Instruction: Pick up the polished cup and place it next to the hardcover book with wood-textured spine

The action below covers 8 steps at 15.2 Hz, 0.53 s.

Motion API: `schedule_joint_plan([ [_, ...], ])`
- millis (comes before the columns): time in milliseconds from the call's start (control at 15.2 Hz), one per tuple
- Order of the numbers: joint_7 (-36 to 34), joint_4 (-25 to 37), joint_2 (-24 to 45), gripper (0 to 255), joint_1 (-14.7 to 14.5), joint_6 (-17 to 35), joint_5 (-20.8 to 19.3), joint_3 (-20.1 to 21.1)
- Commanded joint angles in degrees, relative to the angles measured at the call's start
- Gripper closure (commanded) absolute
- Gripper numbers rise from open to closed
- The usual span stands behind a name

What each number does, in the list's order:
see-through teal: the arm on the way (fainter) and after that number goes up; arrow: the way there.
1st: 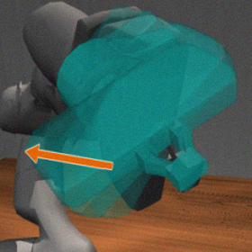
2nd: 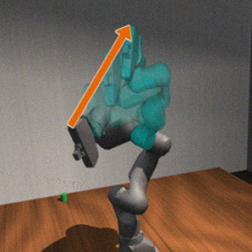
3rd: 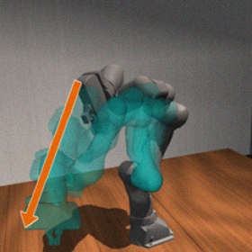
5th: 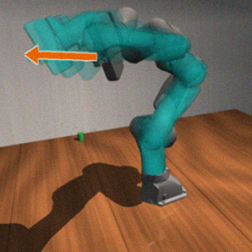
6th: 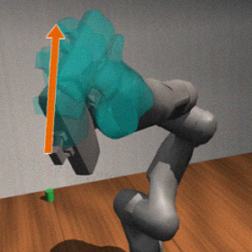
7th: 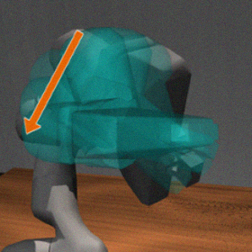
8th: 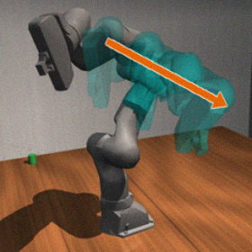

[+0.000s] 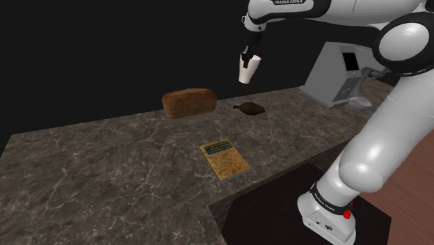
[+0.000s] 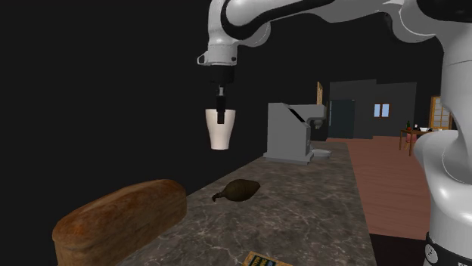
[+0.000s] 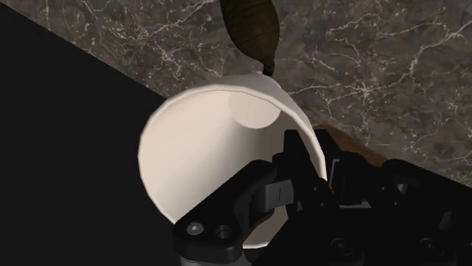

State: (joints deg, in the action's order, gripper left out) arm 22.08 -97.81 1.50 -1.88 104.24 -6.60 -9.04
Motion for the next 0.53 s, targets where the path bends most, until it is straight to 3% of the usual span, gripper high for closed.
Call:
schedule_joint_plan([
  [0,-2.8,-1.94,-1.93,255,-1.36,-0.26,-0.55,1.26],
  [462,-12.2,-8.82,-8.13,255,-5.65,-0.77,-1.51,6.16],
])
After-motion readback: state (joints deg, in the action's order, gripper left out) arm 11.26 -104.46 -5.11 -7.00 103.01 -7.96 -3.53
